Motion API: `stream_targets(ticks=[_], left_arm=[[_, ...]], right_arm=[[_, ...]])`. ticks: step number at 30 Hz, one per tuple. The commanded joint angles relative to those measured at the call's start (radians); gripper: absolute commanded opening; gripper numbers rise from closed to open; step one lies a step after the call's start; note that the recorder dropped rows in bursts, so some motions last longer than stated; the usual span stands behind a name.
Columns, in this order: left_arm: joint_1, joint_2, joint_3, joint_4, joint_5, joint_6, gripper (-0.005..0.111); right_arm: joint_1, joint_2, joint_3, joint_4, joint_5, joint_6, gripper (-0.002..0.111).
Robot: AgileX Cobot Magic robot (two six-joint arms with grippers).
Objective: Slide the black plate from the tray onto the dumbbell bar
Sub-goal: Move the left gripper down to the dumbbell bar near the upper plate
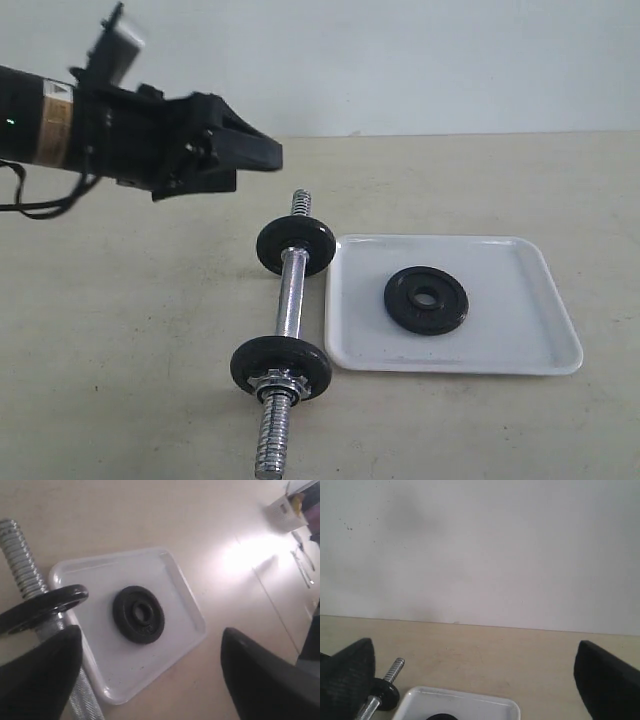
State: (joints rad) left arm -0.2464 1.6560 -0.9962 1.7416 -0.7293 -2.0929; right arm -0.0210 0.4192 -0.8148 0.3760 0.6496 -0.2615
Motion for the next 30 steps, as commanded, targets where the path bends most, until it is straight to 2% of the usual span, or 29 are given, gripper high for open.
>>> stream_targets(ticks=[1, 4, 9, 11, 12, 13, 15, 18, 22, 26, 30], left_arm=[[-0.023, 0.120, -0.034, -0.012, 0.008, -0.009, 0.070], [-0.023, 0.156, -0.037, -0.075, -0.032, 0.064, 0.070], [-0.023, 0.166, -0.037, -0.075, -0.073, 0.142, 0.070], [-0.023, 0.166, -0.037, -0.082, -0.146, 0.142, 0.070], [-0.023, 0.166, -0.037, -0.104, -0.176, 0.193, 0.070], [-0.023, 0.166, -0.037, -0.129, -0.179, 0.246, 0.070], [-0.023, 0.166, -0.037, -0.136, -0.150, 0.205, 0.070], [-0.035, 0.154, -0.039, 0.003, 0.007, 0.069, 0.070], [-0.072, 0.130, -0.021, 0.003, 0.184, 0.017, 0.068], [-0.165, 0.101, -0.021, 0.003, 0.398, 0.015, 0.057], [-0.262, 0.097, -0.021, 0.003, 0.666, 0.101, 0.056]], right_arm=[[0.001, 0.002, -0.004, 0.000, 0.032, -0.010, 0.104], [0.001, 0.002, -0.004, 0.000, 0.034, -0.012, 0.104], [0.001, 0.002, -0.004, 0.002, 0.034, -0.011, 0.104], [0.001, 0.002, -0.004, 0.002, 0.034, -0.014, 0.104], [0.001, 0.002, -0.004, 0.005, 0.034, -0.014, 0.104], [0.001, 0.002, -0.004, 0.009, 0.034, -0.014, 0.104], [0.001, 0.002, -0.004, 0.009, 0.034, -0.014, 0.104], [0.001, 0.002, -0.004, 0.009, 0.034, -0.014, 0.104], [0.001, 0.002, -0.004, 0.014, 0.034, -0.014, 0.104], [0.001, 0.002, -0.004, 0.015, 0.034, -0.014, 0.104], [0.001, 0.002, -0.004, 0.015, 0.034, -0.014, 0.104]])
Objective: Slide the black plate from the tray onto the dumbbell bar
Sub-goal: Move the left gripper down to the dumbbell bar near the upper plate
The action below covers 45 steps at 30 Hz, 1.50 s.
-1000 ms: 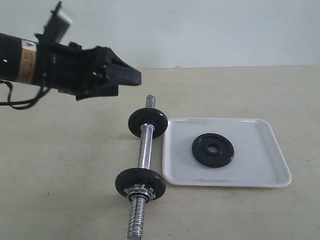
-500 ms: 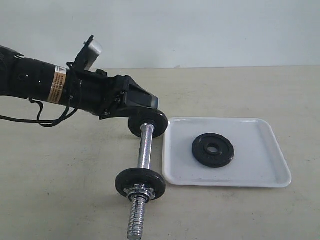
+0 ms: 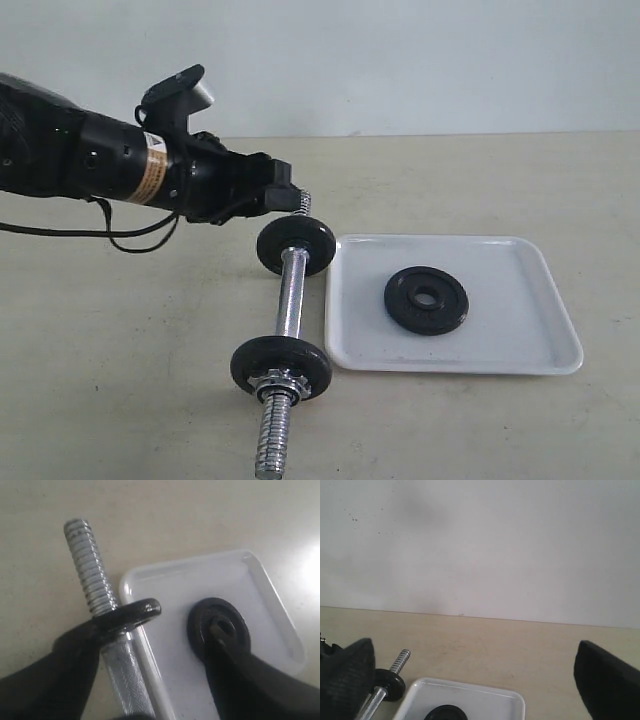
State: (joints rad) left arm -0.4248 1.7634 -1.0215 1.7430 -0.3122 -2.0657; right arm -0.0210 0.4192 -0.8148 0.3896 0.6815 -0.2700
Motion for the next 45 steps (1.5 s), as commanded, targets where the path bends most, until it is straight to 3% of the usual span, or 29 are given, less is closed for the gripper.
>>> stream_targets(ticks=[1, 10, 18, 23, 45], left_arm=[[-0.101, -0.011, 0.004, 0.001, 0.299, 0.099, 0.056], [-0.191, -0.001, 0.126, -0.049, 0.336, 0.008, 0.063], [-0.193, 0.037, 0.148, -0.080, 0.286, -0.015, 0.066], [-0.193, 0.061, 0.119, -0.084, 0.305, -0.025, 0.071], [-0.193, 0.205, -0.017, -0.082, 0.302, -0.025, 0.071]], right_arm=[[0.001, 0.002, -0.004, 0.002, 0.002, -0.005, 0.104], [0.001, 0.002, -0.004, 0.002, 0.019, -0.005, 0.104], [0.001, 0.002, -0.004, 0.008, 0.027, -0.005, 0.104], [0.001, 0.002, -0.004, 0.008, 0.029, -0.005, 0.104], [0.001, 0.002, -0.004, 0.008, 0.047, -0.009, 0.104]])
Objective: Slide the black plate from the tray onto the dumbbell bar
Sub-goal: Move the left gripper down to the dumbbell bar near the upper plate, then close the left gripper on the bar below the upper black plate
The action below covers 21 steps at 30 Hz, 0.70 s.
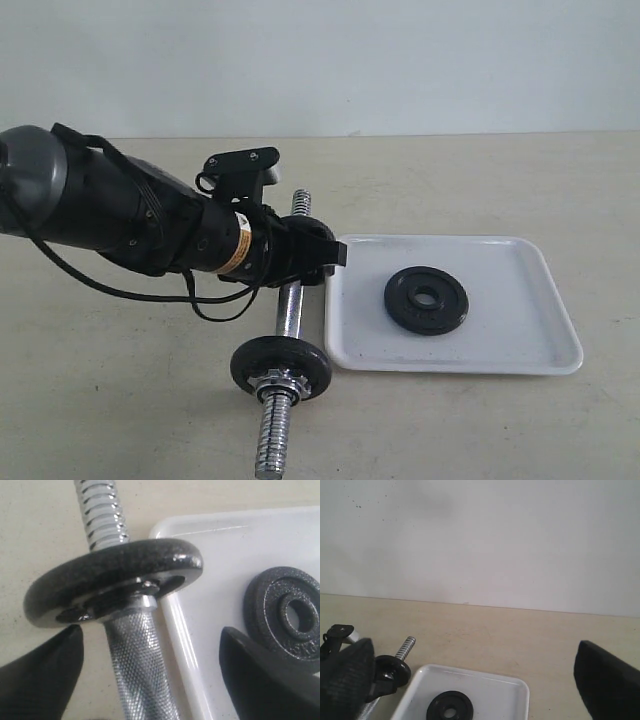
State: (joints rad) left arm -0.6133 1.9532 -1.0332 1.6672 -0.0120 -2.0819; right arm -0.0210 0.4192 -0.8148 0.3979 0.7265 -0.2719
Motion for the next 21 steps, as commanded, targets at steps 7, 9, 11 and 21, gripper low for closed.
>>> stream_targets(ticks=[7, 9, 11, 21], left_arm=[[-0.005, 0.046, -0.006, -0.007, 0.006, -0.009, 0.071], [-0.005, 0.053, -0.007, -0.007, 0.012, -0.009, 0.071], [-0.005, 0.062, -0.008, -0.007, 0.012, -0.009, 0.071], [-0.003, 0.082, -0.008, 0.001, 0.071, -0.007, 0.070]], right_arm=[[0.001, 0.002, -0.004, 0.000, 0.003, -0.007, 0.104], [0.001, 0.002, -0.004, 0.000, 0.003, -0.007, 0.104], [0.001, 0.002, -0.004, 0.000, 0.003, -0.007, 0.104], [0.001, 0.002, -0.004, 0.000, 0.003, -0.007, 0.104]])
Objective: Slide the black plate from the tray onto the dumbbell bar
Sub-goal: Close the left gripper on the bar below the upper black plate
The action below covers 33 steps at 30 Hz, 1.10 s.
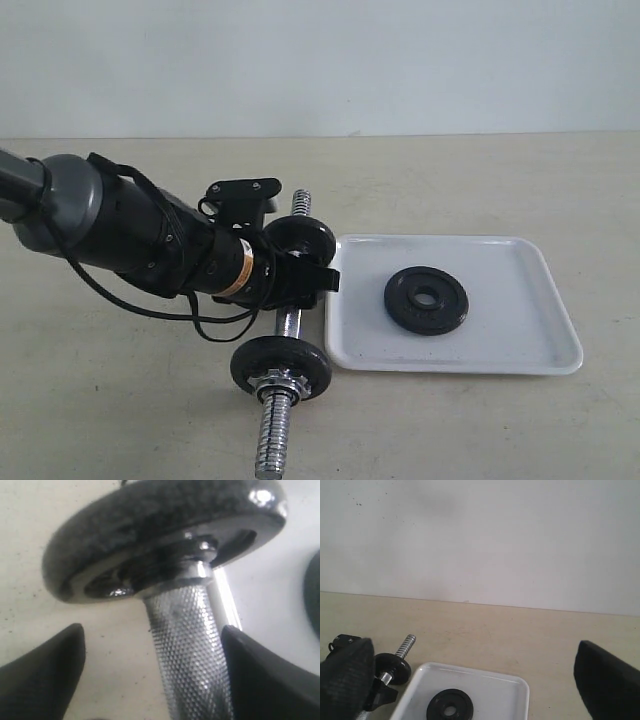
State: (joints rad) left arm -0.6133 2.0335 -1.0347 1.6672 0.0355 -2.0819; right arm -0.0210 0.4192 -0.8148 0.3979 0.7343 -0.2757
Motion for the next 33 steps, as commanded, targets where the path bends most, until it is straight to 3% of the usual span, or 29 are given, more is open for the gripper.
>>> stream_targets(ticks=[1, 11, 33], left_arm=[[-0.001, 0.002, -0.006, 0.006, 0.033, 0.002, 0.070], [-0.001, 0.002, -0.006, 0.008, 0.067, 0.089, 0.061], [-0.001, 0.002, -0.006, 0.008, 0.126, 0.101, 0.061]], right_arm=[[0.001, 0.002, -0.004, 0.000, -0.004, -0.003, 0.104], [0.001, 0.002, -0.004, 0.000, 0.000, -0.003, 0.104], [0.001, 0.002, -0.004, 0.000, 0.028, -0.014, 0.104]])
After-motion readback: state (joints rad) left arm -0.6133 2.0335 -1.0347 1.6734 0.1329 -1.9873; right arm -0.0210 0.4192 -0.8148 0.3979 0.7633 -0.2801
